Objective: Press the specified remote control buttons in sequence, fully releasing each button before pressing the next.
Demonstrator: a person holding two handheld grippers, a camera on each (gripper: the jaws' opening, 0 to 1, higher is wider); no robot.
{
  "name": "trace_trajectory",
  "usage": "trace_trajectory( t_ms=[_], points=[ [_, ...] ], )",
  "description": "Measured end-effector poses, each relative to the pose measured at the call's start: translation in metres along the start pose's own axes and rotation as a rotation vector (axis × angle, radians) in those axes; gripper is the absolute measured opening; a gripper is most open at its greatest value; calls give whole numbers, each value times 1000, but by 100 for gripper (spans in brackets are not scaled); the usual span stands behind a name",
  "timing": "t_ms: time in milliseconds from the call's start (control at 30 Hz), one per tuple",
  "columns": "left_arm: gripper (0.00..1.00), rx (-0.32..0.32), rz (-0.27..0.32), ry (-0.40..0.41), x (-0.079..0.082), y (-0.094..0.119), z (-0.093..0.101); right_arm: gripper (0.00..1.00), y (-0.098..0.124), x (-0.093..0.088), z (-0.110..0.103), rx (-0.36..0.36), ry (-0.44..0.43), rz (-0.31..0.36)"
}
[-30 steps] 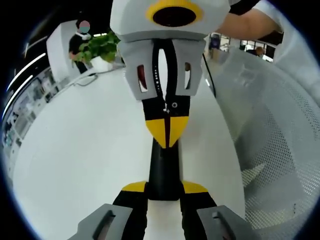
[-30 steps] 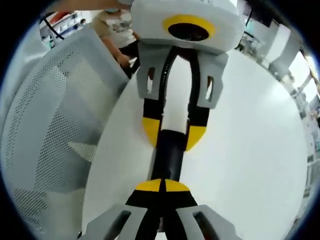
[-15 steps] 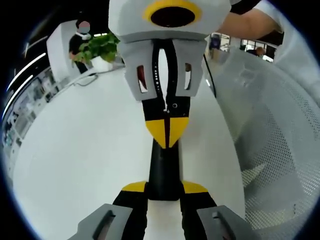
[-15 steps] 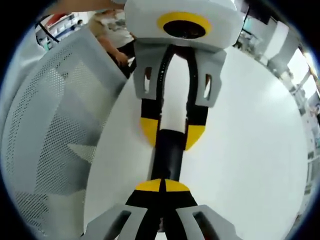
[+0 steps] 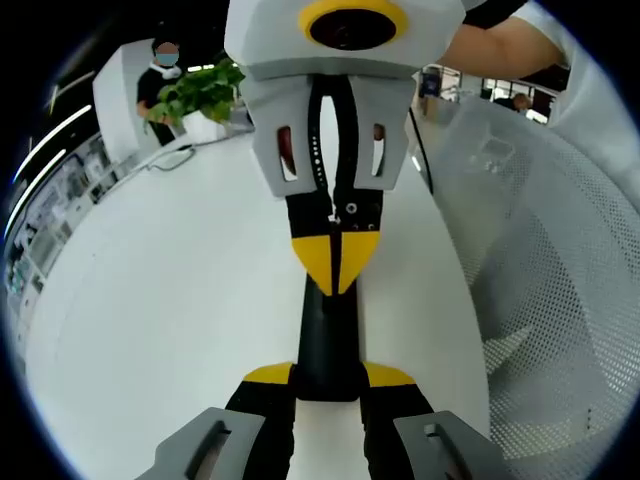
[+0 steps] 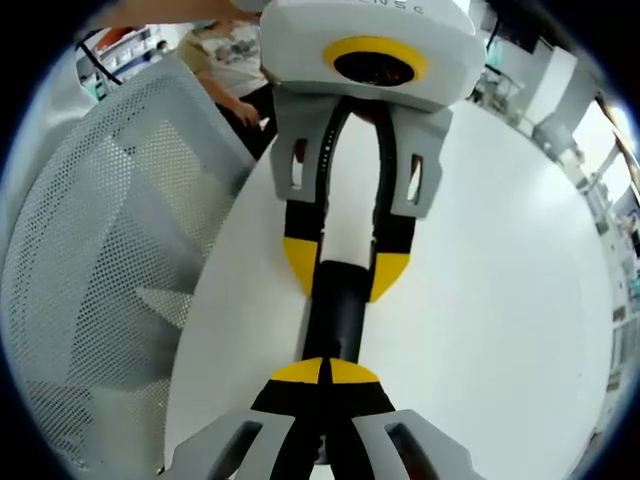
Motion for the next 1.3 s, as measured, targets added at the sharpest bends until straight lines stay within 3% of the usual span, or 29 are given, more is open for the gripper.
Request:
trace_trajectory(
  t_ms=[867,1300],
  points=[
    [23,1,-6,-5,0,1,1,0,30,12,4,-69,31,8],
    [23,1,-7,-5,0,0,-1,0,32,15,7,-75,47,1]
  ],
)
Point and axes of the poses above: the point that each gripper's makers call its tool centre point, and the gripper's own axes: y roughly backward along the fingers, z roughly to its right, x roughly out of its top, the point moved 9 cm from there along y, roughly backward along the fingers, and after that the axes turned 12 degrees about y, right-handed, at the moved point
